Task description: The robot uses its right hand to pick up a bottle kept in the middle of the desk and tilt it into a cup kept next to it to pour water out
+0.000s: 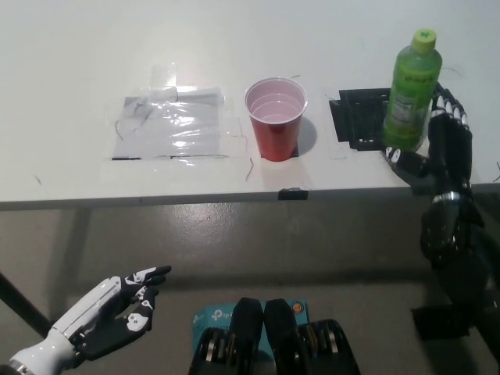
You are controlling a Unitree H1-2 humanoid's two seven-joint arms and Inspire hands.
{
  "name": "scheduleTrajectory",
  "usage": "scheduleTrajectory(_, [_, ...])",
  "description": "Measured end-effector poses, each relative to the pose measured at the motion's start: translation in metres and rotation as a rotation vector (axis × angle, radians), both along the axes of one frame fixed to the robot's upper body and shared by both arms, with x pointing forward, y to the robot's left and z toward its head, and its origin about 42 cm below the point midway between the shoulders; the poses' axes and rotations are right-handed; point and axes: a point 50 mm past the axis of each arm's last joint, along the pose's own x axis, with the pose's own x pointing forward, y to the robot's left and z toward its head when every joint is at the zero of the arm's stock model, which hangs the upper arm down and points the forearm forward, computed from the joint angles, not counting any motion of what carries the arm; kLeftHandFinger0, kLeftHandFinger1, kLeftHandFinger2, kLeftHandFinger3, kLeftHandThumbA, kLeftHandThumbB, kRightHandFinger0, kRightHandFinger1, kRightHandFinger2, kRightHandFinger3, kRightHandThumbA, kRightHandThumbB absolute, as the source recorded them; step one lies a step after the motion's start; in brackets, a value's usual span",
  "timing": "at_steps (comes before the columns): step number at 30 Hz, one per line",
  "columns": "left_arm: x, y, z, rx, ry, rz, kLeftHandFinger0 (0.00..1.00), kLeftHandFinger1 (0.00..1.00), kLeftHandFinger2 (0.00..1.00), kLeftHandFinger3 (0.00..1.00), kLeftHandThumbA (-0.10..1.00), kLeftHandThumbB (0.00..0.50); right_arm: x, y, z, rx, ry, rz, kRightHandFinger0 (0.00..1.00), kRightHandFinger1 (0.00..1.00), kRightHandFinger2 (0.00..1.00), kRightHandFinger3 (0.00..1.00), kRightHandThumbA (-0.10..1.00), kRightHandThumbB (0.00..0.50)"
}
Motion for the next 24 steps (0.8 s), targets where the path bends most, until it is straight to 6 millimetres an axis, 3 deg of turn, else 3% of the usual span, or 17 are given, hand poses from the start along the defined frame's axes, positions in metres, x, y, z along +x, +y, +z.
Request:
scheduleTrajectory(6, [0.001, 0.000, -0.002, 0.003, 0.009, 0.004, 1.00, 1.00, 1.00, 1.00, 0.88, 0.233, -0.043, 0.002, -0.022, 0.036, 0.034, 0.041, 1.00, 1.00, 1.00, 1.00, 1.00, 0.500])
scheduleTrajectory(11, [0.001, 0.000, -0.004, 0.006, 0.014, 0.006, 0.99, 1.00, 1.00, 1.00, 0.88, 0.243, -0.079, 0.008, -0.029, 0.080, 0.060, 0.081, 1.00, 1.00, 1.00, 1.00, 1.00, 0.500])
scheduleTrajectory(13, [0.001, 0.000, -0.004, 0.006, 0.016, 0.006, 0.99, 1.00, 1.00, 1.00, 0.88, 0.232, -0.095, 0.010, -0.030, 0.099, 0.072, 0.095, 1.00, 1.00, 1.00, 1.00, 0.82, 0.393])
scheduleTrajectory(14, [0.001, 0.000, -0.004, 0.007, 0.016, 0.006, 0.99, 1.00, 1.00, 1.00, 0.88, 0.230, -0.104, 0.011, -0.031, 0.109, 0.081, 0.100, 1.00, 1.00, 1.00, 1.00, 0.79, 0.374])
scheduleTrajectory(15, [0.001, 0.000, -0.004, 0.007, 0.016, 0.006, 0.99, 1.00, 1.00, 1.00, 0.89, 0.249, -0.108, 0.013, -0.030, 0.117, 0.081, 0.106, 1.00, 1.00, 1.00, 1.00, 0.61, 0.295])
scheduleTrajectory(17, [0.001, 0.000, -0.005, 0.008, 0.017, 0.006, 0.99, 1.00, 1.00, 1.00, 0.89, 0.250, -0.124, 0.015, -0.029, 0.140, 0.092, 0.117, 1.00, 1.00, 1.00, 1.00, 0.50, 0.235])
scheduleTrajectory(21, [0.001, 0.000, -0.005, 0.009, 0.019, 0.005, 0.99, 1.00, 1.00, 1.00, 0.89, 0.255, -0.151, 0.019, -0.023, 0.180, 0.102, 0.141, 1.00, 1.00, 1.00, 1.00, 0.40, 0.202])
scheduleTrajectory(24, [0.001, 0.000, -0.005, 0.010, 0.019, 0.004, 0.99, 1.00, 1.00, 1.00, 0.88, 0.233, -0.173, 0.023, -0.011, 0.233, 0.097, 0.186, 0.82, 1.00, 1.00, 1.00, 0.37, 0.234])
